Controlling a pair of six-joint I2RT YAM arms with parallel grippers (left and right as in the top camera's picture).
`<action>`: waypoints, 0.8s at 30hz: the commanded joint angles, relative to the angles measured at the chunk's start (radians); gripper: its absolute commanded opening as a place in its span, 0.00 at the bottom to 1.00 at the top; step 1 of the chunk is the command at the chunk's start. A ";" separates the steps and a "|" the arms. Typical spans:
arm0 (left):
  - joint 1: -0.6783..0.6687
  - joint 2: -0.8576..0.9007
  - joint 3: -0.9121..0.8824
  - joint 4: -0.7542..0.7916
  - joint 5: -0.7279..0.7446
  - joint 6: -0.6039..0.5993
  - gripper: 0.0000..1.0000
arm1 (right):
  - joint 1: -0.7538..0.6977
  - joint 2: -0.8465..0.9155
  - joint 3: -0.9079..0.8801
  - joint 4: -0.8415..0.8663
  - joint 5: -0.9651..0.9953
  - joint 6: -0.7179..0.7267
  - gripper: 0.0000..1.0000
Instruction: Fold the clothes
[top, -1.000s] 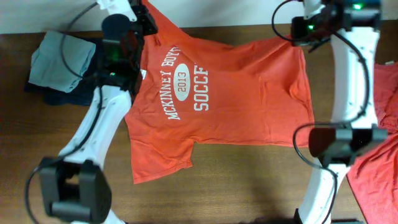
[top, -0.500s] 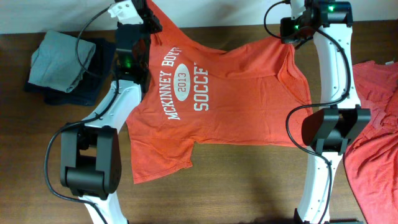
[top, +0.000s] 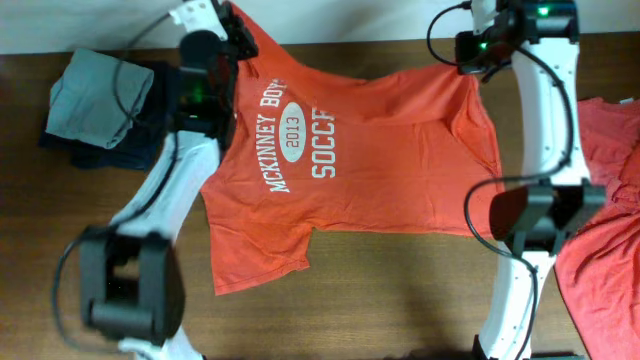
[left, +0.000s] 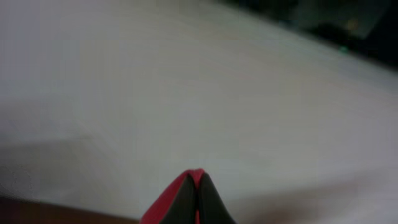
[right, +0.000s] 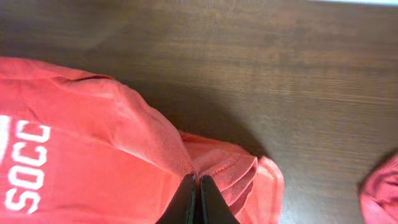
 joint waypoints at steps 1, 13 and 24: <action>0.006 -0.248 0.013 -0.072 -0.007 0.002 0.01 | -0.006 -0.205 0.016 -0.023 0.005 -0.006 0.04; 0.006 -0.747 0.013 -0.403 -0.008 0.001 0.01 | -0.006 -0.637 0.016 -0.177 0.006 0.031 0.04; 0.006 -1.018 0.013 -0.696 -0.008 -0.010 0.01 | -0.006 -0.880 0.015 -0.328 0.009 0.088 0.04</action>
